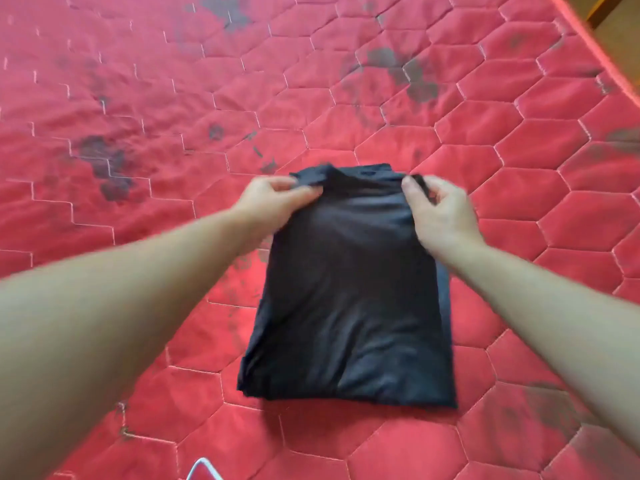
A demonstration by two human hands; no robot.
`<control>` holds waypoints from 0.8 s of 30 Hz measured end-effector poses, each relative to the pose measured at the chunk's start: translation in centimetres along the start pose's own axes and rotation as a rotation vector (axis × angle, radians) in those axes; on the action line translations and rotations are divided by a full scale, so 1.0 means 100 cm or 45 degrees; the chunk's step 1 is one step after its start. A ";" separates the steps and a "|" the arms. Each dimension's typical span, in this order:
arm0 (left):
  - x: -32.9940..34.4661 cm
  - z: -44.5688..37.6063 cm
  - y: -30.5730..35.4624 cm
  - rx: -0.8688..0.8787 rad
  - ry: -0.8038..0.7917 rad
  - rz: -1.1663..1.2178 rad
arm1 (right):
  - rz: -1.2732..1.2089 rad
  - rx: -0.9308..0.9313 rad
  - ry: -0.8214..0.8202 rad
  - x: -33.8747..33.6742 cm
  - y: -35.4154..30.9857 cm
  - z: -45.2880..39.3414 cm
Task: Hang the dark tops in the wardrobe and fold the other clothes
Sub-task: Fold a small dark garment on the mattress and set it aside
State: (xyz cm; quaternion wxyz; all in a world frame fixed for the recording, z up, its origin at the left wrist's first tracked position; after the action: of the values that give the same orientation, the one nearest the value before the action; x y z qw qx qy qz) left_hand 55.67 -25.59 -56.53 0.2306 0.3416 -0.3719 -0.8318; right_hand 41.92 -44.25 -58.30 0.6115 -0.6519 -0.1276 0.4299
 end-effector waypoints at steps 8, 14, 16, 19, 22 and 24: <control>0.045 -0.059 -0.044 0.359 0.308 -1.064 | 0.570 -0.364 -0.064 0.050 0.030 -0.038; 0.059 -0.063 -0.075 0.440 0.397 -1.227 | 1.113 -0.528 -0.390 0.073 0.067 -0.031; 0.058 -0.066 -0.077 0.429 0.407 -1.214 | 1.140 -0.462 -0.364 0.063 0.070 -0.044; 0.059 -0.067 -0.077 0.374 0.400 -1.222 | 1.166 -0.344 -0.369 0.048 0.073 -0.060; 0.058 -0.067 -0.076 0.365 0.403 -1.236 | 1.134 -0.341 -0.308 0.048 0.065 -0.062; 0.058 -0.067 -0.076 0.364 0.402 -1.240 | 1.044 -0.406 -0.247 0.050 0.057 -0.044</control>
State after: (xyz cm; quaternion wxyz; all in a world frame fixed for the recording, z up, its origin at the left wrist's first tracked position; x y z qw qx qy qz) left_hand 55.76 -27.69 -68.00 -0.1780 0.6237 -0.2409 -0.7220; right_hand 45.97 -45.11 -66.03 0.2680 -0.6912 0.0197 0.6708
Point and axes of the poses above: each hand's wrist, its own z-axis away from the middle knuckle, its own x-axis out of the palm, y = z × x, the point moved 2 cm from there along -z, towards the middle knuckle, and after that the axes turned 6 degrees about -z, right-handed, at the moved point
